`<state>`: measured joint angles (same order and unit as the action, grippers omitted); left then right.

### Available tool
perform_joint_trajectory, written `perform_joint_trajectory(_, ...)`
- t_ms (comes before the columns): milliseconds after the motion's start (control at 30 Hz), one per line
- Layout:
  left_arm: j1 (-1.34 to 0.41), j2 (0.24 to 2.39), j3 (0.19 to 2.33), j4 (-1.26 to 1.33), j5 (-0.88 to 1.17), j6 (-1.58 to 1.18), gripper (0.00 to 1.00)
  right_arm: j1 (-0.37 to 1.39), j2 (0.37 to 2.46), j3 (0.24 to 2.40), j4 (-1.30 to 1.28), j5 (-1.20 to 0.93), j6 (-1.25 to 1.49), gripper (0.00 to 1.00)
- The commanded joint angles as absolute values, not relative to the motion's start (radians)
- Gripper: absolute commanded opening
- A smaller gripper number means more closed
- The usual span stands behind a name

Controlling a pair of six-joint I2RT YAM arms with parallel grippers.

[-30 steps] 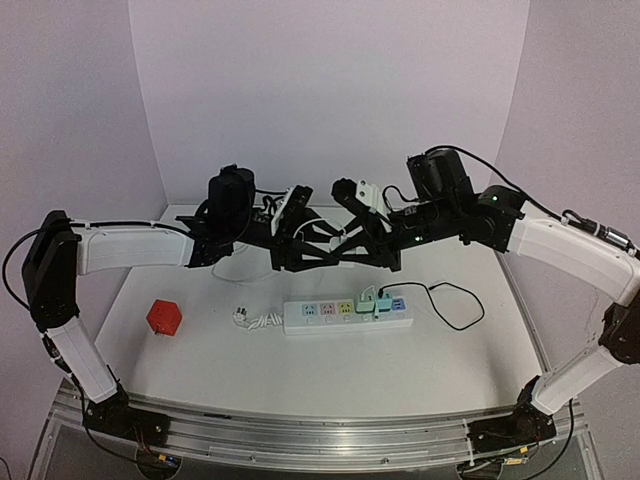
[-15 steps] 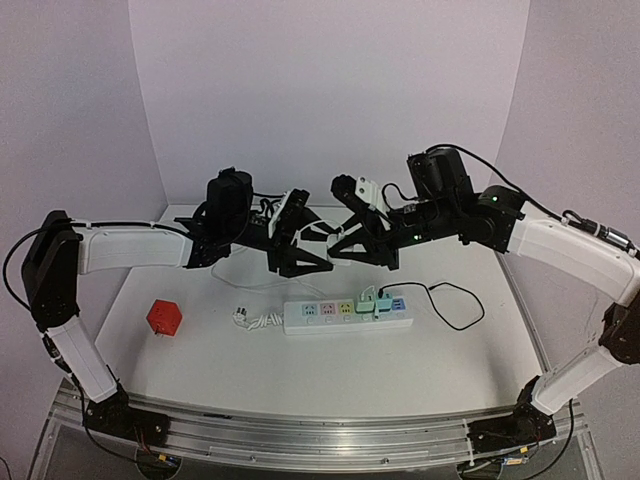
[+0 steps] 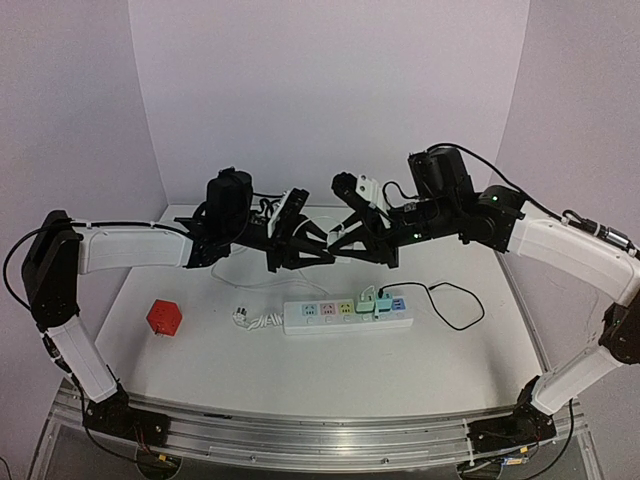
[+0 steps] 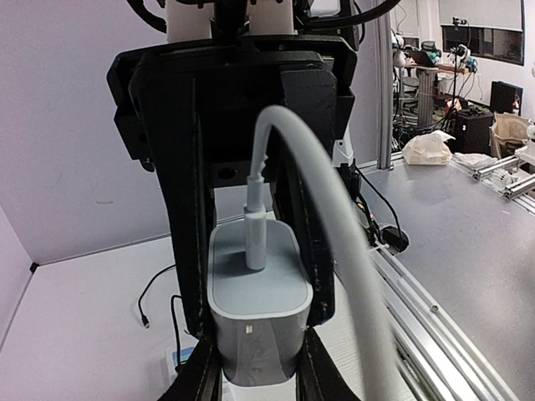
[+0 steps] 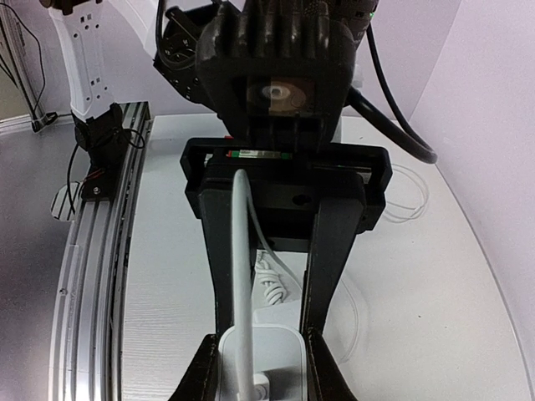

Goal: Insert the plug

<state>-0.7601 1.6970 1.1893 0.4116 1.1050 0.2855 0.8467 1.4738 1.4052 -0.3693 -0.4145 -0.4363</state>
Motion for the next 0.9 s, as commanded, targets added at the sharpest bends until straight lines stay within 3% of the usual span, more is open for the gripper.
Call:
perform_joint_trajectory(0,-0.766,1.699,1.214,0.467,1.108,0.272,0.12,0.855,1.499,1.437,-0.326,-0.454,-0.423,0.0)
perform_joint_trajectory(100,-0.766,1.695,1.21,0.476,1.106,0.263,0.0,0.855,1.506,1.431,-0.324,-0.444,-0.418,0.0)
perform_joint_trajectory(367,-0.76,1.697,1.205,0.508,1.075,0.166,0.0,0.855,1.522,1.422,-0.315,-0.399,-0.403,0.03)
perform_joint_trajectory(567,-0.752,1.697,1.185,0.505,1.03,0.151,0.0,0.854,1.525,1.414,-0.316,-0.375,-0.378,0.49)
perform_joint_trajectory(867,-0.746,1.688,1.162,0.449,1.022,0.239,0.0,0.854,1.5,1.415,-0.328,-0.339,-0.357,0.69)
